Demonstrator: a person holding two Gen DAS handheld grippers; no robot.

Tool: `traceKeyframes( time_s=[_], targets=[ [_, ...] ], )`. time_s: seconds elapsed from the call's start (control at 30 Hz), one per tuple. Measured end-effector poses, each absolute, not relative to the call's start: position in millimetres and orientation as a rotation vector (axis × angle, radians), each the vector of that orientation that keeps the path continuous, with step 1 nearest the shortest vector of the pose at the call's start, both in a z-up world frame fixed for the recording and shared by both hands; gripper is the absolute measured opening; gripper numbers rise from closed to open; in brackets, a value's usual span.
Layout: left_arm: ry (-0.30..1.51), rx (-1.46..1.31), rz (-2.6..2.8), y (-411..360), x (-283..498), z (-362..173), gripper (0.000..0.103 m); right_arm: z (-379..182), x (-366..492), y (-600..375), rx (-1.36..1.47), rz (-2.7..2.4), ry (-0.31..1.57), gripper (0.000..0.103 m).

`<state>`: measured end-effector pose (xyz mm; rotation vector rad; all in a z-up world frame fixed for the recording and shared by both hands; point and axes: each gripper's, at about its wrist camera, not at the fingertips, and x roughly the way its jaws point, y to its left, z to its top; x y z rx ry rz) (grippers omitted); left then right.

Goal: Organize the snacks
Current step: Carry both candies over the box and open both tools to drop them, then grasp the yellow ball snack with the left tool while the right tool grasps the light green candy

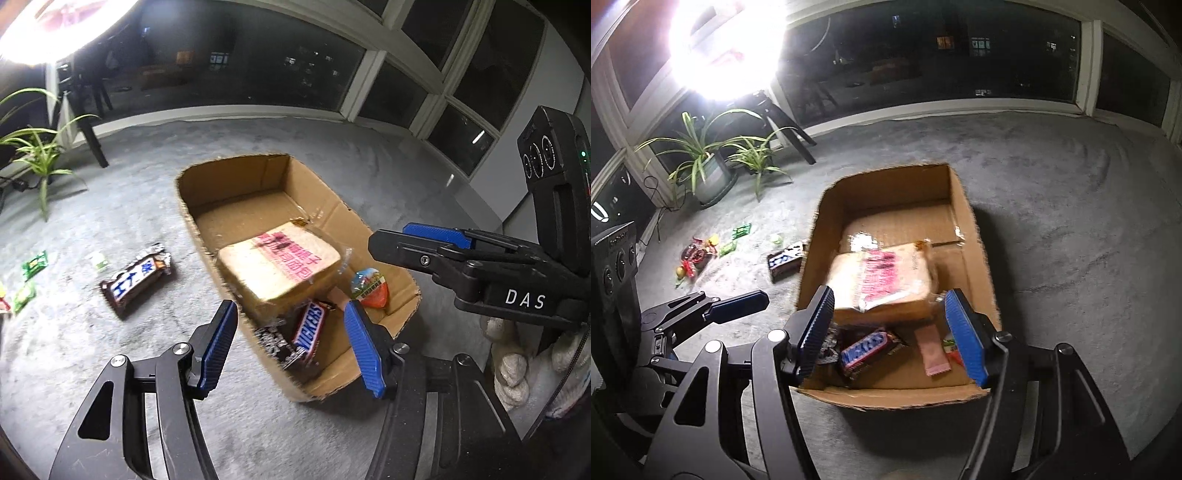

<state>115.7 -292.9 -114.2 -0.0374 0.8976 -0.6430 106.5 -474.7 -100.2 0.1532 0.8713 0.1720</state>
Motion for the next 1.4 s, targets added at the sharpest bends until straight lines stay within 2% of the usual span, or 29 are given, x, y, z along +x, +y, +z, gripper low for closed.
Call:
traceKeyframes(
  time_s=[0.43, 1.0, 1.07, 1.13, 1.3, 1.4],
  targets=[
    [0.842, -0.093, -0.536, -210.9, 111.6, -93.4, 0.06, -82.6, 120.2, -402.5, 0.132, 0.263, 0.852, 0.065],
    [0.851, -0.221, -0.255, -32.3, 110.8, -109.8, 0.06, -86.7, 174.2, -270.2, 0.071, 0.489, 0.875, 0.065],
    [0.852, -0.231, -0.22, -12.8, 111.4, -113.0, 0.06, -88.5, 185.3, -256.2, 0.061, 0.521, 0.887, 0.06],
    [0.856, -0.238, -0.198, 1.3, 113.1, -116.1, 0.06, -92.8, 201.2, -242.8, 0.066, 0.575, 0.923, 0.042],
    [0.861, -0.252, -0.14, 37.2, 115.3, -126.1, 0.06, -113.2, 244.4, -203.1, 0.042, 0.693, 1.032, 0.029],
    [0.866, -0.264, -0.106, 54.6, 117.3, -132.2, 0.06, -133.7, 266.2, -181.0, 0.043, 0.755, 1.106, 0.027]
  ],
)
